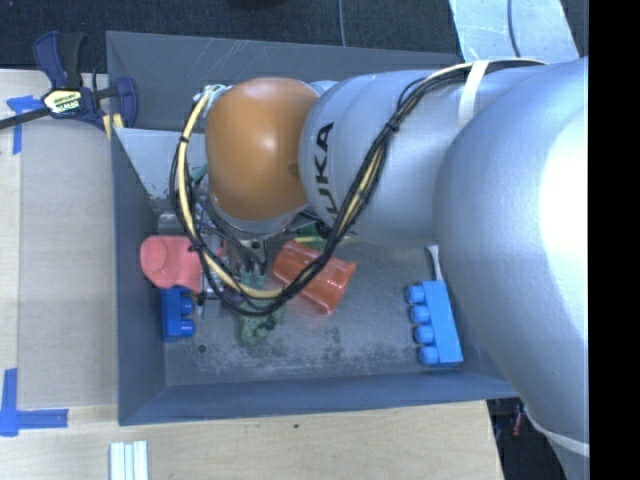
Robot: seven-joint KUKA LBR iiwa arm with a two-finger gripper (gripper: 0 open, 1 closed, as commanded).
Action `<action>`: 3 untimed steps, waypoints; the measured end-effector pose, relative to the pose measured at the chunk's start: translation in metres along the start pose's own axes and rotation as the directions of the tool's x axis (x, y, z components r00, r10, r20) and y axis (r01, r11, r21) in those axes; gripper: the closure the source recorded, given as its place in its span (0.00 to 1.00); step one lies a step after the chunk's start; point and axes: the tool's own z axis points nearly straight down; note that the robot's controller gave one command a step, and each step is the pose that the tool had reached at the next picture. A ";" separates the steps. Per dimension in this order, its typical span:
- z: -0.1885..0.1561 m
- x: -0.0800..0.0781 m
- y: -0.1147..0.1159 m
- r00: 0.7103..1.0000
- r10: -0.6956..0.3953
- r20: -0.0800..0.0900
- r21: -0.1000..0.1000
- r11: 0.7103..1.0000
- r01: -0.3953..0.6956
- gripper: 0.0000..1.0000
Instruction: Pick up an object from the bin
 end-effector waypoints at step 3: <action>0.029 -0.015 -0.061 0.999 0.032 0.006 -0.001 1.000 -0.032 0.00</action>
Offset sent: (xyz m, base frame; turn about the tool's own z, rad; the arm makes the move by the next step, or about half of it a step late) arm 0.0111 -0.0677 -0.0310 -0.0013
